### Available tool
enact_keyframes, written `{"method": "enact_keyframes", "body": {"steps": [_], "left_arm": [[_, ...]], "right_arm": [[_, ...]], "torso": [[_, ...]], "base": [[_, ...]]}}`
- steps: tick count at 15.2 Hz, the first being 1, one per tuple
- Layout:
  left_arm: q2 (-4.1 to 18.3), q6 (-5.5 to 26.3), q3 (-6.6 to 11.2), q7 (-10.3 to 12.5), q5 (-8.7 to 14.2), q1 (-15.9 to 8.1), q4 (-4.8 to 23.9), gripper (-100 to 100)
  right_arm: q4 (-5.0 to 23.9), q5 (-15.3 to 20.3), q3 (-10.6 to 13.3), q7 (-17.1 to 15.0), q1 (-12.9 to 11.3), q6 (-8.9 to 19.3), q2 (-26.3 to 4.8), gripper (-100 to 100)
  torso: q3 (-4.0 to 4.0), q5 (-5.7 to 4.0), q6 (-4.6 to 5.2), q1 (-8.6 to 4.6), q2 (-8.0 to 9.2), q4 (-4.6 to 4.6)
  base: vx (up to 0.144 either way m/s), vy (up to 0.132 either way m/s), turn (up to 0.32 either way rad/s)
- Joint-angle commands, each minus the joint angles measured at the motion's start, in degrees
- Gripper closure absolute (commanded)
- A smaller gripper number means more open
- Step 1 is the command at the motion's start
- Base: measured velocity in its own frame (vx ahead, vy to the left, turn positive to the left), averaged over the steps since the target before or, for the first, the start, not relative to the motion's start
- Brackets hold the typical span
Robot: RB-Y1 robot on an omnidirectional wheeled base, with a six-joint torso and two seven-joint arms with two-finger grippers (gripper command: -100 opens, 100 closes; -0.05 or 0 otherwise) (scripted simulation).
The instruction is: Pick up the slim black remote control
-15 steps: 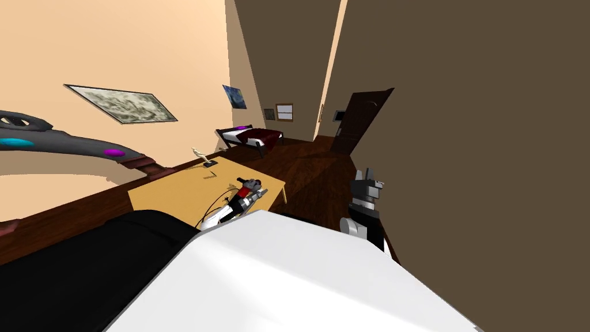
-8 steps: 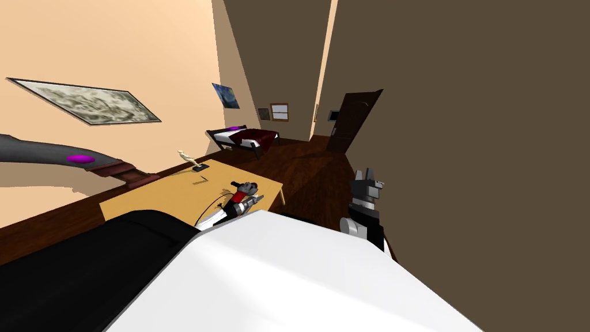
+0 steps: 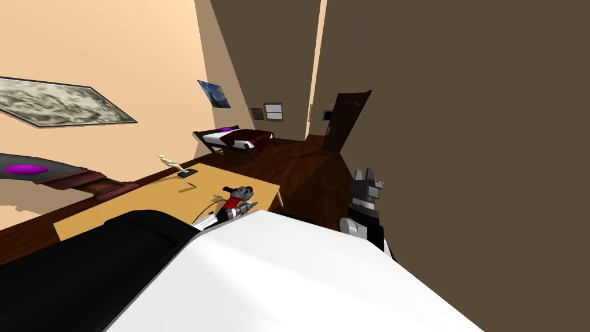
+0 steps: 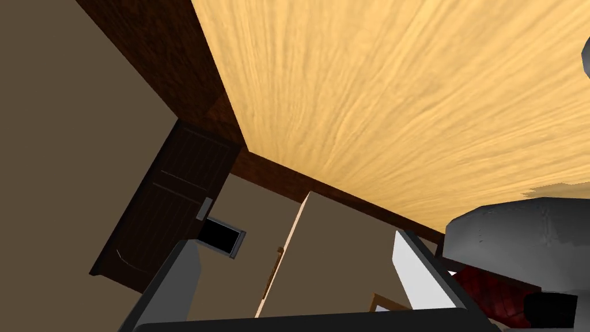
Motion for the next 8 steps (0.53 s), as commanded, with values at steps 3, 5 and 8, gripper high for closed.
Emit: {"method": "enact_keyframes", "body": {"steps": [3, 5, 8], "left_arm": [[2.26, -0.93, -0.17, 0.02, -3.75, 0.96, 5.78, -100], [3.04, -1.50, -0.27, -0.11, -5.26, 1.11, 8.98, -100], [4.36, -2.60, -0.53, -0.37, -8.12, 1.44, 15.62, -100]], "right_arm": [[0.00, 0.00, 0.00, 0.00, 0.00, 0.00, 0.00, 0], [0.00, 0.00, 0.00, 0.00, 0.00, 0.00, 0.00, 0], [0.00, 0.00, 0.00, 0.00, 0.00, 0.00, 0.00, 0]], "torso": [[-0.01, 0.00, -0.01, 0.04, -0.02, 0.00], [-0.02, 0.01, 0.00, 0.02, -0.04, -0.01], [-0.01, 0.00, -0.01, -0.01, -0.02, -0.01]], "base": [[0.047, 0.021, -0.178], [0.044, 0.016, -0.180], [0.043, 0.010, -0.187]]}}
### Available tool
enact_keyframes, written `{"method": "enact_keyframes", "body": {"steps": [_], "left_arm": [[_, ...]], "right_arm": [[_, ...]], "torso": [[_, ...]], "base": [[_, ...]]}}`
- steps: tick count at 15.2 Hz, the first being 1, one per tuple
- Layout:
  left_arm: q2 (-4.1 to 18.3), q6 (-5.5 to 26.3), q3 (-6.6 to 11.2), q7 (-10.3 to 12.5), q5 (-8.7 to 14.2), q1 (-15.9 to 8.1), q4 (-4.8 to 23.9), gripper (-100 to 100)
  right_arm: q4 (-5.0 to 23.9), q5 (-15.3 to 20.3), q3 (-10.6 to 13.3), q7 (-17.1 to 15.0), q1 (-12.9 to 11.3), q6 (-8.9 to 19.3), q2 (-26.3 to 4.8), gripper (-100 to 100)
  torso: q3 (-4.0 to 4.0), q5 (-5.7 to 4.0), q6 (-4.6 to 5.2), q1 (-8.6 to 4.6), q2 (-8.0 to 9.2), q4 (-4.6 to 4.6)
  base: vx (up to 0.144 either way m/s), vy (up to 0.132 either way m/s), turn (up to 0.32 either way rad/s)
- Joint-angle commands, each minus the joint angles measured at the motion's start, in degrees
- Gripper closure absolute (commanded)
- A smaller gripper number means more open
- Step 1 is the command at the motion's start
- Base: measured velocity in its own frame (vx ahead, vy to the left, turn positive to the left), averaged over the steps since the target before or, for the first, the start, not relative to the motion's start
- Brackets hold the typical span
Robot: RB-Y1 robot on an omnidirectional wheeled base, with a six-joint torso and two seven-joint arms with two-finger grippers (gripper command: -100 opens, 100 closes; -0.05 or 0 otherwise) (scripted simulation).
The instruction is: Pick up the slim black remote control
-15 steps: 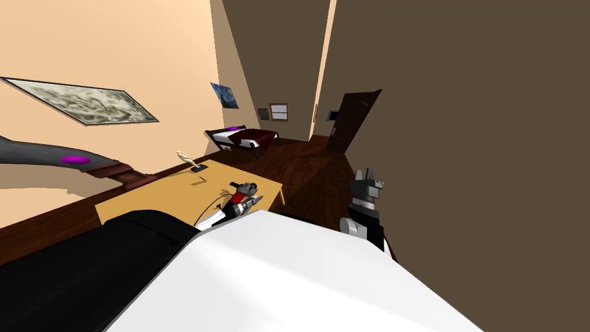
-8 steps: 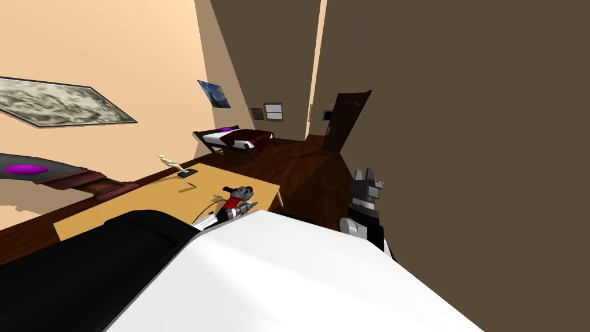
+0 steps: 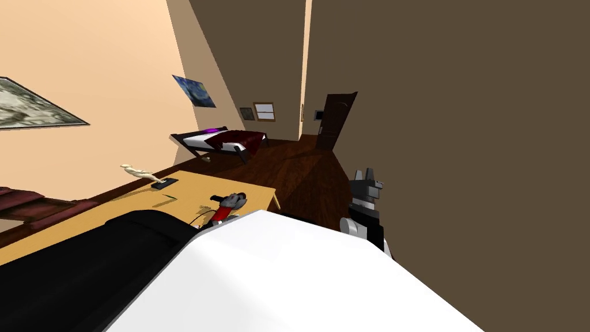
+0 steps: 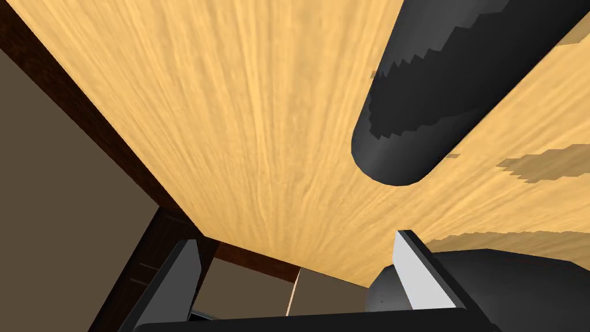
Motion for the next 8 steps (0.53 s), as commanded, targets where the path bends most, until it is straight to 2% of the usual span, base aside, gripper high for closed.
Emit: {"method": "enact_keyframes", "body": {"steps": [1, 2, 4, 5, 6, 8], "left_arm": [[1.48, 0.37, -0.40, 1.50, -1.68, 0.65, 1.23, -100], [2.01, -0.16, -0.57, 1.39, -3.02, 0.83, 3.39, -100], [2.01, -0.16, -0.57, 1.39, -3.02, 0.83, 3.90, -100], [2.45, -0.66, -0.75, 1.28, -4.28, 1.02, 6.06, -100], [2.45, -0.66, -0.75, 1.28, -4.28, 1.02, 6.12, -100], [3.11, -1.57, -1.15, 1.10, -6.54, 1.40, 10.18, -100]], "right_arm": [[0.00, 0.00, 0.00, 0.00, 0.00, 0.00, 0.00, 0], [0.00, 0.00, 0.00, 0.00, 0.00, 0.00, 0.00, 0], [0.00, 0.00, 0.00, 0.00, 0.00, 0.00, 0.00, 0], [0.00, 0.00, -0.01, 0.00, 0.01, 0.00, 0.00, 0], [0.00, 0.00, 0.00, 0.00, 0.00, 0.00, 0.00, 0], [0.00, 0.00, 0.00, 0.00, 0.00, 0.00, 0.00, 0]], "torso": [[0.00, 0.00, 0.00, 0.00, 0.00, 0.00], [0.00, -0.01, 0.00, -0.02, 0.01, 0.01], [0.02, -0.01, -0.01, -0.05, 0.03, 0.01], [0.04, -0.01, -0.03, -0.06, 0.06, 0.02], [0.05, -0.02, -0.01, -0.09, 0.09, 0.02], [0.06, -0.02, 0.00, -0.10, 0.10, 0.03]], "base": [[0.039, 0.004, -0.191], [0.033, -0.002, -0.190], [0.022, -0.001, -0.066], [0.016, -0.008, -0.098], [0.014, -0.008, -0.106], [0.017, -0.015, -0.161]]}}
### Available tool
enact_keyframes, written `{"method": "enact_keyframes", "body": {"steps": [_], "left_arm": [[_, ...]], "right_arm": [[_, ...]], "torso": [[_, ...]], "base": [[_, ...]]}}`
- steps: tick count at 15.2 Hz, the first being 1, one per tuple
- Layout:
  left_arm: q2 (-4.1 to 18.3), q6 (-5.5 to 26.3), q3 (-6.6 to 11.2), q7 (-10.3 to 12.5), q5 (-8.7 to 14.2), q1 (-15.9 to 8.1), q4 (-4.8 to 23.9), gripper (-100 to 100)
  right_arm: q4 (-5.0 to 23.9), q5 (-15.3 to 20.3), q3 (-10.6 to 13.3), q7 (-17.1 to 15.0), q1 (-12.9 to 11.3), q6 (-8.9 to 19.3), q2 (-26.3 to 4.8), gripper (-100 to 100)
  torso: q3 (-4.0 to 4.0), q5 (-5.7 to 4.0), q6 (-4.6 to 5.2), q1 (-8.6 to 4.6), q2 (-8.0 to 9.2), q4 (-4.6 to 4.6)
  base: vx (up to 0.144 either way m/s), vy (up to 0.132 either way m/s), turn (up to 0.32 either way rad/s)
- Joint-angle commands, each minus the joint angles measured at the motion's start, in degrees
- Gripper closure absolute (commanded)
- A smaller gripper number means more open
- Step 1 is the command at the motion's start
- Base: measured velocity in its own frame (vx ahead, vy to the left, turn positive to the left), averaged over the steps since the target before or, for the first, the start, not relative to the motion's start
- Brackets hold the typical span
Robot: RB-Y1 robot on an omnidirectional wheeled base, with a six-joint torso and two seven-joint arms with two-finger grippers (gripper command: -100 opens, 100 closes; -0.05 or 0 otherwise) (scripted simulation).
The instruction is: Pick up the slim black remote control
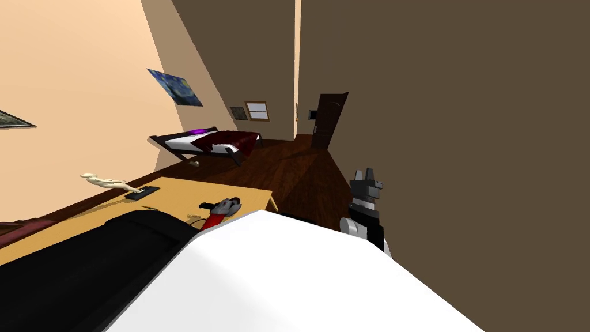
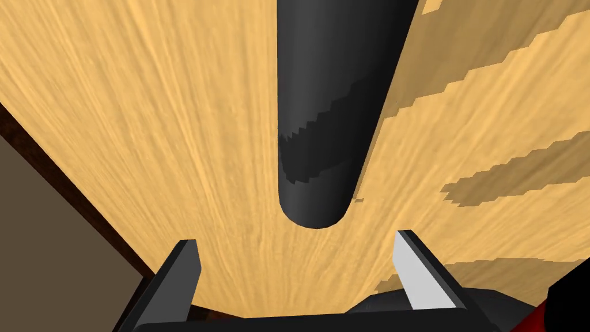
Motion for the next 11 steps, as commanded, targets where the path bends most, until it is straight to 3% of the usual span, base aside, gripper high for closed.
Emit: {"method": "enact_keyframes", "body": {"steps": [1, 2, 3, 4, 11], "left_arm": [[0.54, 0.17, -0.20, 0.72, -1.19, 1.58, 0.60, -100], [0.54, 0.17, -0.20, 0.72, -1.19, 1.58, 0.60, -100], [0.94, -0.59, -0.60, 0.58, -3.03, 1.93, 3.97, -100], [0.94, -0.59, -0.60, 0.58, -3.03, 1.93, 3.12, -100], [1.16, -1.16, -0.93, 0.49, -4.38, 2.22, 6.73, -100]], "right_arm": [[0.00, 0.00, 0.00, 0.00, 0.00, 0.00, 0.00, 0], [0.00, 0.00, 0.00, 0.00, 0.00, 0.00, 0.00, 0], [0.00, 0.00, 0.00, 0.00, 0.01, 0.00, 0.00, 0], [0.00, 0.00, 0.00, 0.00, 0.00, 0.00, 0.00, 0], [0.00, 0.00, -0.01, 0.00, 0.00, 0.00, 0.00, 0]], "torso": [[0.00, 0.00, 0.00, 0.00, 0.00, 0.00], [0.00, -0.01, -0.01, -0.01, 0.00, 0.00], [0.01, -0.01, -0.03, -0.01, 0.02, 0.00], [0.02, -0.02, -0.02, -0.04, 0.04, 0.00], [0.04, 0.00, -0.02, 0.01, 0.07, 0.02]], "base": [[0.020, -0.019, -0.140], [0.013, -0.011, -0.053], [0.016, -0.020, -0.159], [0.012, -0.023, -0.166], [0.003, -0.009, -0.032]]}}
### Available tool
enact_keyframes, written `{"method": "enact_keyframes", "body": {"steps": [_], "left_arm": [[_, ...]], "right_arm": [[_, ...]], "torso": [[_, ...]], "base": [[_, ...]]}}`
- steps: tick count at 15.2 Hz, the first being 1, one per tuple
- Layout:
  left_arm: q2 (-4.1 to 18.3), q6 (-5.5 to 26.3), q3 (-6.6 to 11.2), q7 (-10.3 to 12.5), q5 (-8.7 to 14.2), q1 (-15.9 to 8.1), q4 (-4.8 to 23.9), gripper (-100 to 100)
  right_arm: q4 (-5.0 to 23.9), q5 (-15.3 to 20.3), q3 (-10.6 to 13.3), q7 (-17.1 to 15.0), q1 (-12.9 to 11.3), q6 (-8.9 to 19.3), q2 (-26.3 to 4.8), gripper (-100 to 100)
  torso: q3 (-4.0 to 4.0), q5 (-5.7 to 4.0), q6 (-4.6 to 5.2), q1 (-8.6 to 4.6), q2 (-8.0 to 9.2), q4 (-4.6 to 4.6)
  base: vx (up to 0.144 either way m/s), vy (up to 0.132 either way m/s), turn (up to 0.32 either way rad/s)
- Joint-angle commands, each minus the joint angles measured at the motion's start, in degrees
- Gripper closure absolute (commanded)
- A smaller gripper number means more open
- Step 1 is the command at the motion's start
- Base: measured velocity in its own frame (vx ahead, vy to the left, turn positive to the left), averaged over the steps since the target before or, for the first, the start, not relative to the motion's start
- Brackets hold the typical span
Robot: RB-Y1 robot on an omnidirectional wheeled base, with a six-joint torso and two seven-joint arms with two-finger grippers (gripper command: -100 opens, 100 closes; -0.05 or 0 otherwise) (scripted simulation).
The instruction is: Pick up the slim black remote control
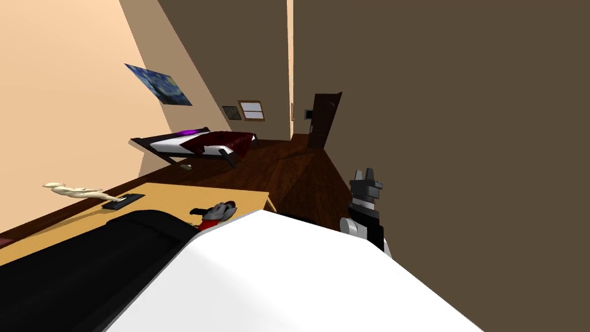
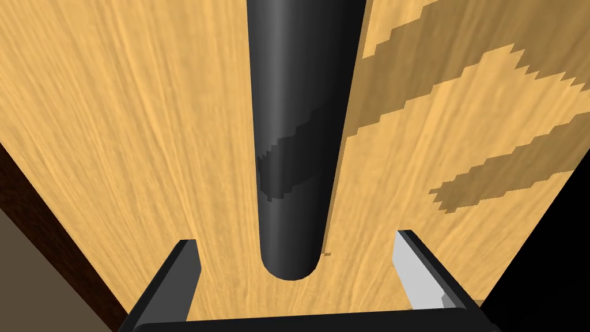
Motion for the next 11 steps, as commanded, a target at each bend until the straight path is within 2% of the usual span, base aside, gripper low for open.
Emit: {"method": "enact_keyframes", "body": {"steps": [1, 2, 5, 6, 7, 11], "left_arm": [[0.00, 0.00, 0.00, 0.00, 0.00, 0.00, 0.00, -100], [-1.76, 1.44, -0.90, -0.60, 0.64, -1.24, 1.37, -100], [-3.51, 3.24, -1.79, -0.77, 1.34, -2.19, 1.97, -100], [-2.80, 1.98, -1.32, -1.13, 1.04, -2.36, 2.79, -100], [-2.96, 2.01, -1.40, -1.37, 1.12, -2.64, 3.22, 100], [-2.90, 2.01, -1.39, -1.42, 1.10, -2.62, 3.19, 100]], "right_arm": [[0.00, 0.00, 0.00, 0.00, 0.00, 0.00, 0.00, 0], [0.00, 0.00, 0.00, 0.00, 0.00, 0.00, 0.00, 0], [0.00, 0.00, 0.00, 0.00, -0.01, 0.00, -0.01, 0], [0.00, 0.00, 0.00, 0.00, -0.01, 0.00, 0.00, 0], [0.00, 0.00, 0.00, 0.00, 0.00, 0.00, 0.00, 0], [0.00, 0.00, 0.00, 0.00, 0.00, 0.00, 0.00, 0]], "torso": [[0.00, 0.00, 0.00, 0.00, 0.00, 0.00], [0.00, 0.00, -0.01, 0.00, 0.00, 0.00], [0.09, 0.05, 0.01, 0.20, 0.15, 0.04], [0.12, 0.15, 0.02, 0.31, 0.19, 0.06], [0.13, 0.24, 0.00, 0.45, 0.19, 0.07], [0.06, 0.30, -0.02, 0.50, 0.07, 0.05]], "base": [[0.002, -0.006, -0.033], [-0.022, 0.018, -0.125], [-0.048, 0.049, -0.131], [-0.038, 0.031, -0.044], [-0.012, 0.007, -0.005], [-0.001, 0.000, 0.000]]}}
